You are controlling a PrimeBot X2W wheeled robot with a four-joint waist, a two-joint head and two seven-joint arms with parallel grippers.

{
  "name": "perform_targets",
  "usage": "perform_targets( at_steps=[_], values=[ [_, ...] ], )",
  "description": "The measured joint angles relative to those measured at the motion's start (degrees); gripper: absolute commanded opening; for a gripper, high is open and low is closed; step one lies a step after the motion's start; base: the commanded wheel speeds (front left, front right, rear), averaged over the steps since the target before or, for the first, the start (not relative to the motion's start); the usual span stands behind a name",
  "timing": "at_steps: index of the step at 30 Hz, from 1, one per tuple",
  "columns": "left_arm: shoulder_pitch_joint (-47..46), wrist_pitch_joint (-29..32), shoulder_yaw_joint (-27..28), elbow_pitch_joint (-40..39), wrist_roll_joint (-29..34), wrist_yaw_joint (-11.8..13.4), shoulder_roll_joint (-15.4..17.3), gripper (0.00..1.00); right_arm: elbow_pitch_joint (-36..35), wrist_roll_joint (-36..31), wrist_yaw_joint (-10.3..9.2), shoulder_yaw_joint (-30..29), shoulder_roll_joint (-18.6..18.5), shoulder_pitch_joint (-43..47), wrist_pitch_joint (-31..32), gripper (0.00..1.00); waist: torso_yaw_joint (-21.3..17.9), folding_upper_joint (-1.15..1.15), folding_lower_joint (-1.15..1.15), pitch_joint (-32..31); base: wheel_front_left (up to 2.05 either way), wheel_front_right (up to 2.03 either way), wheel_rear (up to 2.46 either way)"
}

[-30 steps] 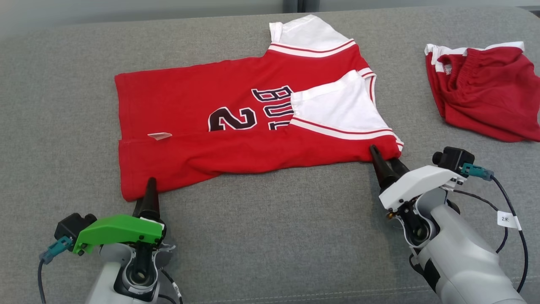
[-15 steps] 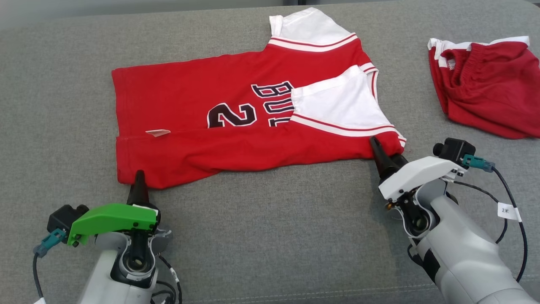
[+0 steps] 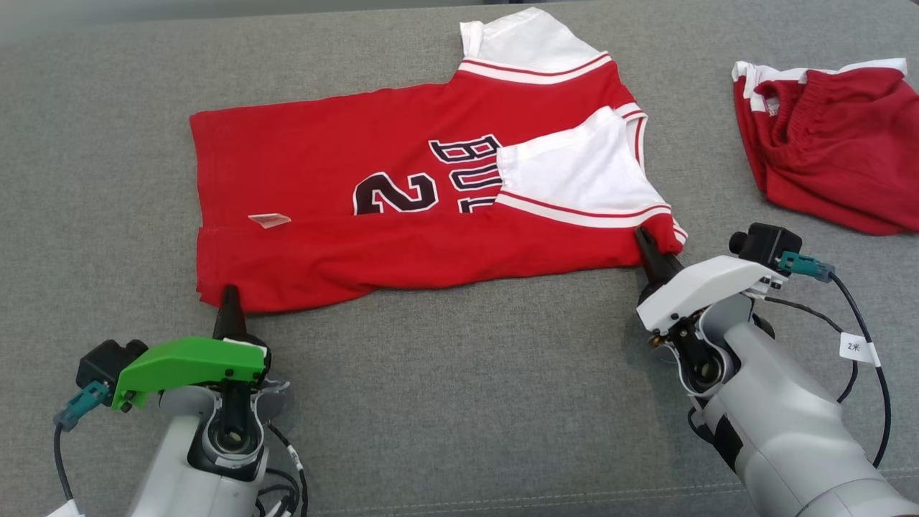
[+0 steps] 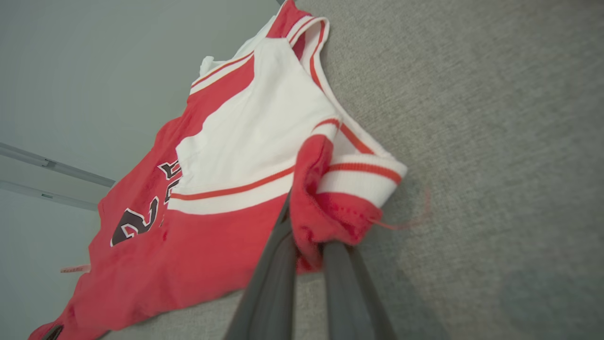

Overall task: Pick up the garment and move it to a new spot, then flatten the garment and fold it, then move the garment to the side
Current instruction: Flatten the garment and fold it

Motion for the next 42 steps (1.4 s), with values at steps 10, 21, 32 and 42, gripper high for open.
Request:
perform_targets(
  at_steps=[10, 21, 32, 42],
  values=[
    [-0.1, -0.5, 1.4, -0.6, 3.1, -2.5, -0.1, 0.0, -3.4, 0.7, 0.0, 0.4, 0.1, 0.0, -2.4, 0.0, -0.4, 0.0, 0.0, -1.7, 0.0, 0.0, 0.0],
    [3.6, -0.7, 3.0, -3.3, 5.2, -4.6, -0.2, 0.0, -9.7, 2.6, 0.0, 0.0, -0.3, 5.7, -3.7, 0.0, -1.2, 0.0, 0.0, -5.6, 0.0, 0.0, 0.0],
    [16.5, -0.7, 6.8, -10.5, 7.3, -4.7, -0.3, 0.0, -16.9, 3.2, 0.08, -2.4, -2.0, 18.5, -3.7, 0.0, -2.7, 0.0, 0.0, -10.8, 0.0, 0.0, 0.0],
    [23.8, -0.7, 3.4, -12.2, 7.3, -2.3, 0.0, 0.0, -17.9, 2.9, 0.07, -0.2, -2.8, 28.4, -3.7, 0.0, -3.4, 0.0, 0.0, -12.5, 0.0, 0.0, 0.0]
  ],
)
